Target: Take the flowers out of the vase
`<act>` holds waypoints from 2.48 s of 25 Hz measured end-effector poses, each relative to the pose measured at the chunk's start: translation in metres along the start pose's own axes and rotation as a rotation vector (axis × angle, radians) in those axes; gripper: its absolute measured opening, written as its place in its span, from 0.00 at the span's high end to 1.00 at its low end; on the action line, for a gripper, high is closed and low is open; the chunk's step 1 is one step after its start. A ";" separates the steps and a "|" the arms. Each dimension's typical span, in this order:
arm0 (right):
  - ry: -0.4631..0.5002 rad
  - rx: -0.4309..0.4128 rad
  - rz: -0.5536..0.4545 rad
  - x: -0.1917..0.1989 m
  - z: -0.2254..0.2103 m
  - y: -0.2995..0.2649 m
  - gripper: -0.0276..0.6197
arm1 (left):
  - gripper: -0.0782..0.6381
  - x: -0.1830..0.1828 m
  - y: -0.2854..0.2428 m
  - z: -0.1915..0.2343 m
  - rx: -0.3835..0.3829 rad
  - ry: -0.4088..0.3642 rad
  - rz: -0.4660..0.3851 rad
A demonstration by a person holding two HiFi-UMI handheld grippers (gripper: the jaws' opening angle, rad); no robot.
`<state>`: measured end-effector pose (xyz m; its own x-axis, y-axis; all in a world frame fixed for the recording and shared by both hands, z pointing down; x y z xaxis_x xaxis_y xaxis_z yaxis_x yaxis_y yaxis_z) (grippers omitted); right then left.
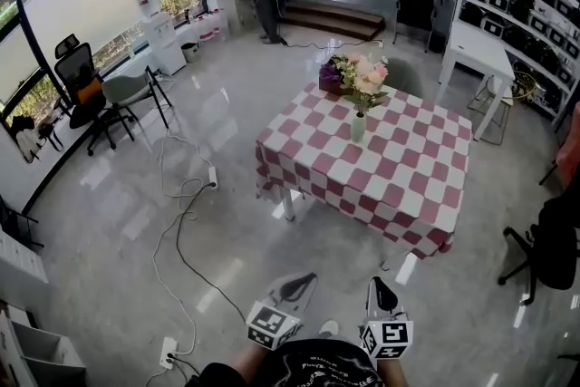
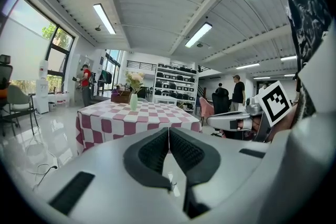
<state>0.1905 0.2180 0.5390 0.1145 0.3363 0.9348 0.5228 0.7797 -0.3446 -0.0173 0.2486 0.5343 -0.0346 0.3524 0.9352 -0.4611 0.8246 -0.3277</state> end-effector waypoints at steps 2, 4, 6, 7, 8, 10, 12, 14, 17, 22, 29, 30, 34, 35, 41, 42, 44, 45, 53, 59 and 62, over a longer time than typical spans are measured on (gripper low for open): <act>0.005 -0.013 -0.001 -0.004 -0.010 -0.004 0.95 | 0.87 -0.005 -0.012 -0.003 -0.009 -0.003 -0.005; 0.012 -0.026 0.000 -0.007 -0.020 -0.007 0.95 | 0.87 -0.008 -0.022 -0.007 -0.016 -0.005 -0.009; 0.017 -0.035 0.001 -0.009 -0.029 -0.009 0.95 | 0.87 -0.011 -0.031 -0.012 -0.022 0.001 -0.015; 0.019 -0.037 0.001 -0.009 -0.035 -0.010 0.95 | 0.87 -0.012 -0.036 -0.014 -0.024 0.003 -0.019; 0.020 -0.037 0.000 -0.010 -0.040 -0.011 0.95 | 0.87 -0.014 -0.040 -0.016 -0.027 0.004 -0.022; 0.017 -0.037 -0.003 -0.010 -0.048 -0.013 0.95 | 0.87 -0.016 -0.046 -0.018 -0.030 0.001 -0.022; 0.013 -0.041 -0.004 -0.011 -0.052 -0.014 0.95 | 0.87 -0.016 -0.050 -0.022 -0.032 -0.005 -0.015; 0.011 -0.049 -0.004 -0.010 -0.054 -0.014 0.95 | 0.87 -0.017 -0.052 -0.024 -0.037 -0.006 -0.014; 0.010 -0.061 -0.007 -0.010 -0.054 -0.015 0.95 | 0.87 -0.017 -0.053 -0.023 -0.051 0.004 -0.020; 0.014 -0.077 0.003 -0.008 -0.053 -0.015 0.95 | 0.87 -0.016 -0.056 -0.022 -0.063 0.015 -0.020; 0.012 -0.061 0.005 -0.011 -0.062 -0.017 0.95 | 0.87 -0.018 -0.070 -0.020 -0.042 0.016 -0.017; 0.009 -0.057 0.007 -0.011 -0.063 -0.018 0.95 | 0.87 -0.019 -0.072 -0.019 -0.038 0.015 -0.017; 0.003 -0.045 0.014 -0.013 -0.069 -0.026 0.95 | 0.87 -0.023 -0.083 -0.010 -0.026 0.012 -0.017; -0.001 -0.041 0.017 -0.013 -0.070 -0.028 0.95 | 0.87 -0.023 -0.085 -0.007 -0.024 0.011 -0.014; -0.023 -0.018 0.034 -0.020 -0.078 -0.047 0.94 | 0.87 -0.030 -0.101 0.018 -0.027 0.017 -0.007; -0.029 -0.014 0.036 -0.022 -0.080 -0.052 0.94 | 0.87 -0.032 -0.104 0.023 -0.028 0.017 -0.007; -0.040 -0.006 0.037 -0.028 -0.084 -0.062 0.94 | 0.87 -0.037 -0.111 0.034 -0.028 0.014 -0.008; -0.044 -0.001 0.036 -0.031 -0.086 -0.068 0.94 | 0.87 -0.039 -0.115 0.040 -0.028 0.012 -0.009; -0.077 0.021 0.038 -0.055 -0.091 -0.122 0.94 | 0.87 -0.058 -0.149 0.092 0.001 0.005 -0.015; -0.099 0.056 0.029 -0.073 -0.086 -0.162 0.94 | 0.87 -0.078 -0.172 0.134 0.035 -0.026 -0.016; -0.105 0.081 0.022 -0.082 -0.082 -0.183 0.94 | 0.87 -0.088 -0.182 0.155 0.057 -0.039 -0.023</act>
<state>0.1544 0.0042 0.5326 0.0338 0.4040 0.9141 0.4504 0.8104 -0.3748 -0.0684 -0.0009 0.5323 -0.0572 0.3156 0.9472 -0.5122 0.8050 -0.2992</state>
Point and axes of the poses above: the fingertips, and each gripper's own axes: y backward along the fingers, z to its left, x out of its underside, the point moved 7 cm from there along y, backward along the fingers, and after that the axes turned 5 degrees about z, right-handed, at the moved point
